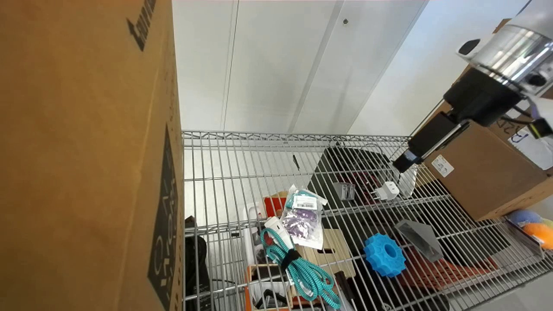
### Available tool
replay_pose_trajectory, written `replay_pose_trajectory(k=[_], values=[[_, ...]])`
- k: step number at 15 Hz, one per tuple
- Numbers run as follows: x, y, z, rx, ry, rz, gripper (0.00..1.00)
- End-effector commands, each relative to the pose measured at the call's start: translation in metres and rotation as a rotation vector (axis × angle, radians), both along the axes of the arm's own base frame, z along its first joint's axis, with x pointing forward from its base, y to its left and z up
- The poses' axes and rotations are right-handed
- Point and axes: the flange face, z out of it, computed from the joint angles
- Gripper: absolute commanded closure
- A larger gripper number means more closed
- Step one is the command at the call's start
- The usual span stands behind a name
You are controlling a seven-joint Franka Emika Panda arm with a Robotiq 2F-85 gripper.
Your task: Move the plastic to the right
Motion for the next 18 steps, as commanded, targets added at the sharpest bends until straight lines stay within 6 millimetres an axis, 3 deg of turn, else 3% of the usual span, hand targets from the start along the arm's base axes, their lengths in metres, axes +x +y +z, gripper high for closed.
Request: replay_pose_trajectory(k=[1, 6, 12, 18], values=[[0.019, 0.014, -0.020, 0.037, 0.026, 0.041, 0.00], [0.034, 0.042, -0.041, 0.060, 0.068, 0.101, 0.00], [0.051, 0.069, -0.046, 0.116, 0.095, 0.149, 0.00], [0.052, 0.109, -0.076, 0.101, 0.169, 0.190, 0.00]])
